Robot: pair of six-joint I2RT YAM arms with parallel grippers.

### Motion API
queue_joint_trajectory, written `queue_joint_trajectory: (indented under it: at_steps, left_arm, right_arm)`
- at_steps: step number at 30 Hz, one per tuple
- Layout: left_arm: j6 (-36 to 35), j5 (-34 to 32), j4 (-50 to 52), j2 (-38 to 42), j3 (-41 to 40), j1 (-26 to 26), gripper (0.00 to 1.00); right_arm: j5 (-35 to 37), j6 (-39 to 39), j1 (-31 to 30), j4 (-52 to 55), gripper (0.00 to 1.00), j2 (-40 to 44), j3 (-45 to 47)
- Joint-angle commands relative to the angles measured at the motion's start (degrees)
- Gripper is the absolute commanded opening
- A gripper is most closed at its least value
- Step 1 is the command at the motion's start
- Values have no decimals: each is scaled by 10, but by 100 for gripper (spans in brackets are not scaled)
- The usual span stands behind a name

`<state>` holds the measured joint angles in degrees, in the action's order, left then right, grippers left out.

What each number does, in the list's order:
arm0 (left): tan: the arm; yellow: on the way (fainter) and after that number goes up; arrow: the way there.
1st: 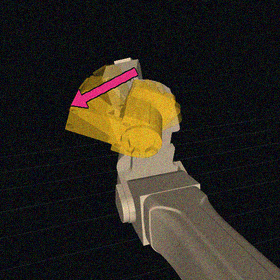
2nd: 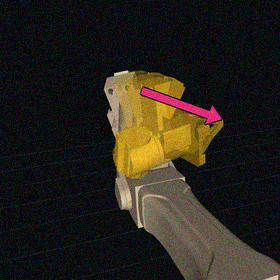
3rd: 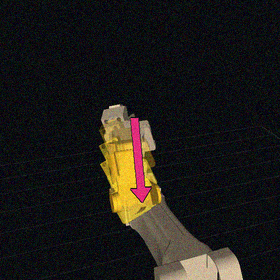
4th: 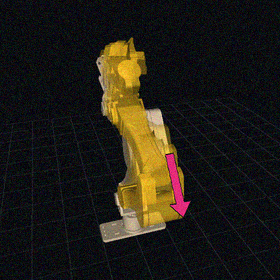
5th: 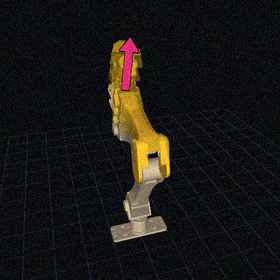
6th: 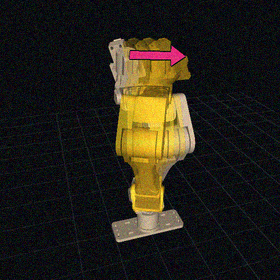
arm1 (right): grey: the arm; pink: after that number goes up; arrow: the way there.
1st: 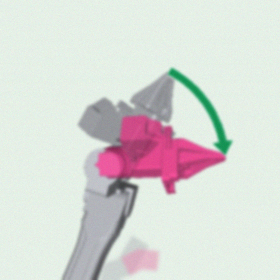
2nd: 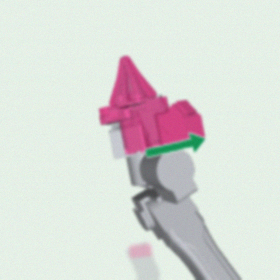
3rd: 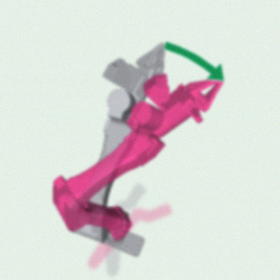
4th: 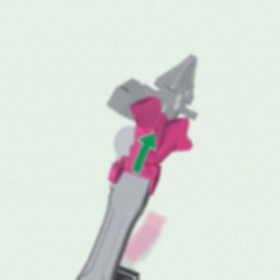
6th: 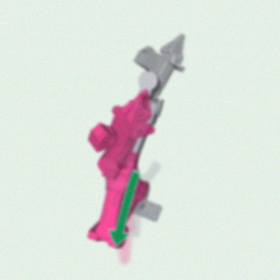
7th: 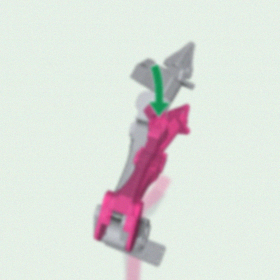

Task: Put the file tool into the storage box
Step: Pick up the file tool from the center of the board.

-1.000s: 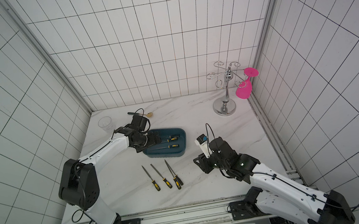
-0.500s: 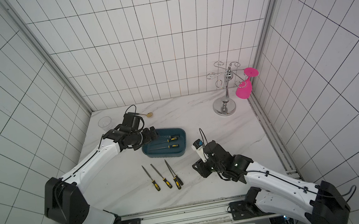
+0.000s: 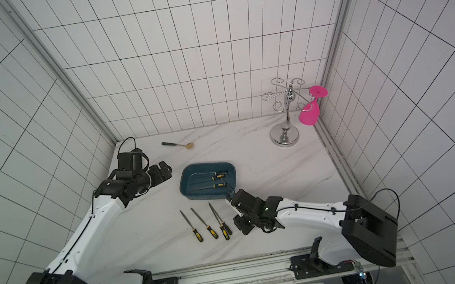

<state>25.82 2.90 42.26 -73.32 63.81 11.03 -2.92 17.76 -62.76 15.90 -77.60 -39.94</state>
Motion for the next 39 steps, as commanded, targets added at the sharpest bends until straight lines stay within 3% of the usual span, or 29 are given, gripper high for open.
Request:
queue_joint_trajectory:
  at_steps: [1, 8, 17, 30, 39]
  left_arm:
    - [-27, 7, 10, -5, 6, -16, 98]
    - [-40, 18, 31, -2, 15, -48, 98]
    - [-47, 37, 16, 9, 3, -51, 98]
    - [-46, 49, 15, 5, 3, -55, 98]
    - [-45, 51, 15, 2, 3, -55, 98]
  right_arm:
    - [26, 7, -14, -3, 38, -31, -42]
    - [28, 2, -33, 14, 38, -99, -97]
    - [35, -3, -49, 29, 37, -167, -138]
    - [115, 1, -48, 52, 37, -135, -81]
    - [84, 8, -51, 37, 37, -150, -78]
